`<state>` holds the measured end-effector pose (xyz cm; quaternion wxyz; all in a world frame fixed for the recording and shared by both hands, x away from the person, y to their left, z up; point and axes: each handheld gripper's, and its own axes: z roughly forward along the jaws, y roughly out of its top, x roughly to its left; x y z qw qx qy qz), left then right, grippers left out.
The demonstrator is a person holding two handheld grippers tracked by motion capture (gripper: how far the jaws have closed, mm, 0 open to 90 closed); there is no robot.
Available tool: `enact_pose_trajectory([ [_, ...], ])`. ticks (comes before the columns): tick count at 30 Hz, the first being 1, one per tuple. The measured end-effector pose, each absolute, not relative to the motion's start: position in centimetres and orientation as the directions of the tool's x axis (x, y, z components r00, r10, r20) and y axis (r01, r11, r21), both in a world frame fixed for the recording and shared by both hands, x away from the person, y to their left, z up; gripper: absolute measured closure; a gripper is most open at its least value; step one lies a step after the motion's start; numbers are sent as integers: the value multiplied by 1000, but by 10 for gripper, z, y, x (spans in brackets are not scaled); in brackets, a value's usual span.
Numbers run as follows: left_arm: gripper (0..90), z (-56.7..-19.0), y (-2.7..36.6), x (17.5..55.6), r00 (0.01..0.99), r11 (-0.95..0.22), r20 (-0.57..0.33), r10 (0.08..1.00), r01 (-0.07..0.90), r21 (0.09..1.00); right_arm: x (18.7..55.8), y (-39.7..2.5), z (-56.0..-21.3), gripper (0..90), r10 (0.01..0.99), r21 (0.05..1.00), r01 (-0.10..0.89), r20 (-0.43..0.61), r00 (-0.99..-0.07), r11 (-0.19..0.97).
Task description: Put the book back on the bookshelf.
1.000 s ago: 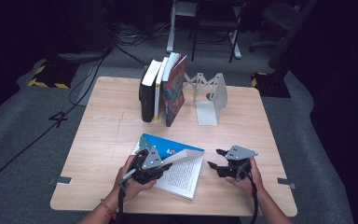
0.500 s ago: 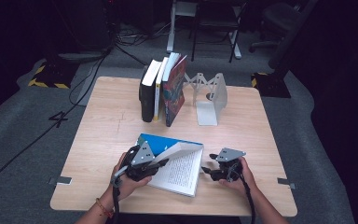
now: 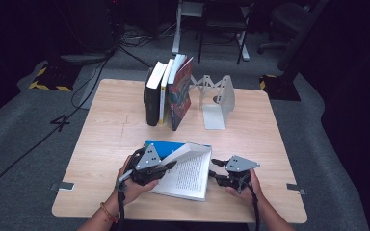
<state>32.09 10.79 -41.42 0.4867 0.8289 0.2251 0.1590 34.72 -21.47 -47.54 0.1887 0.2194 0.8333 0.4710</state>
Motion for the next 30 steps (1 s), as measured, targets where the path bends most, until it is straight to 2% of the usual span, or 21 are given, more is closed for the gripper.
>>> enact_pose_trajectory([
  [5,765,-404,98,316,859,-437,61,508,196,878,339,-225,-460,560,566,896,170,-104,-818,411],
  [13,773,-394,82,312,887,-384,15,461,184,905,326,-249,-430,560,595,931,117,-122,-794,347],
  [18,772,-388,72,309,901,-410,43,431,153,899,317,-259,-413,561,614,950,68,-141,-777,304],
  [26,771,-386,75,303,899,-421,66,434,138,896,312,-255,-401,568,601,955,34,-157,-783,294],
  [30,767,-391,82,300,892,-383,58,449,133,914,312,-246,-396,568,611,961,42,-139,-779,272],
])
